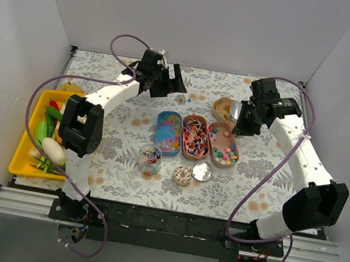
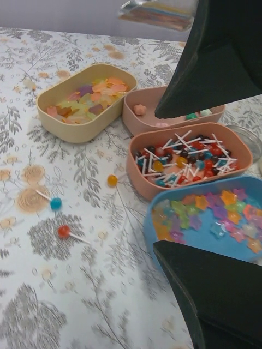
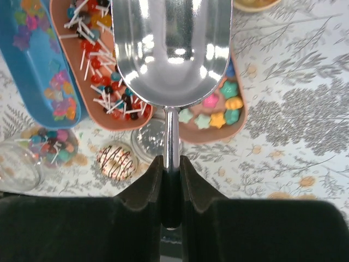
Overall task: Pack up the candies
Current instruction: Move the storage box to the center of the board.
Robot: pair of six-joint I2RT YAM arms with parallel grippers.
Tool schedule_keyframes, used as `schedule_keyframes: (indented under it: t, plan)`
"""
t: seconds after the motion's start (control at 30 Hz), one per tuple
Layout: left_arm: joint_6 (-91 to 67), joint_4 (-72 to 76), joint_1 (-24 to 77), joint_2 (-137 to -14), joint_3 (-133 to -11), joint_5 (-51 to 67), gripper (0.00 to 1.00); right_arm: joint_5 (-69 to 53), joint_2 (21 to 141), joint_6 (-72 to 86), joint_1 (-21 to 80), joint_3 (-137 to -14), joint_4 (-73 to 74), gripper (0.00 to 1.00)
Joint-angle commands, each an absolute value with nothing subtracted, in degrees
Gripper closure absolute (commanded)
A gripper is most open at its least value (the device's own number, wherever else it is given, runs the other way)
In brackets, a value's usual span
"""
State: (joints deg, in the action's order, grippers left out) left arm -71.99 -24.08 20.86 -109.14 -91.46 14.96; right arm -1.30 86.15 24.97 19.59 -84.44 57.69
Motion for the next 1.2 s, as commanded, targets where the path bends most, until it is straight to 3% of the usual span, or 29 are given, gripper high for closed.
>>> schedule_keyframes:
  t: [0.0, 0.13, 0.27, 0.5, 0.67, 0.87, 1.17]
  plan:
    - [-70.75, -17.23, 23.73, -119.57, -100.79, 18.37, 0.06, 7.21, 85.34, 22.06, 18.72, -87.72, 52.57, 0.99]
    - [-70.84, -17.05, 25.22, -131.29, -115.70, 18.90, 0.11, 7.64, 83.77, 20.31, 17.93, -85.27, 52.48, 0.99]
    - [-71.19, -16.18, 25.75, -137.63, -121.80, 17.23, 0.15, 8.09, 81.04, 19.25, 17.58, -81.13, 48.70, 0.99]
    - [-70.93, -6.60, 26.37, -140.97, -120.32, 23.72, 0.25, 5.72, 79.98, 18.29, 17.49, -78.23, 47.29, 0.99]
    - [-71.37, -2.20, 28.12, -142.73, -120.50, 26.45, 0.25, 5.63, 80.16, 18.02, 17.49, -76.73, 46.85, 0.99]
    - [-72.51, -0.62, 29.97, -144.05, -120.41, 26.81, 0.27, 5.27, 78.84, 18.37, 17.49, -75.32, 47.02, 0.99]
    - [-72.42, -0.35, 32.43, -145.02, -119.97, 24.88, 0.39, 5.01, 75.77, 18.37, 17.49, -72.16, 47.02, 0.99]
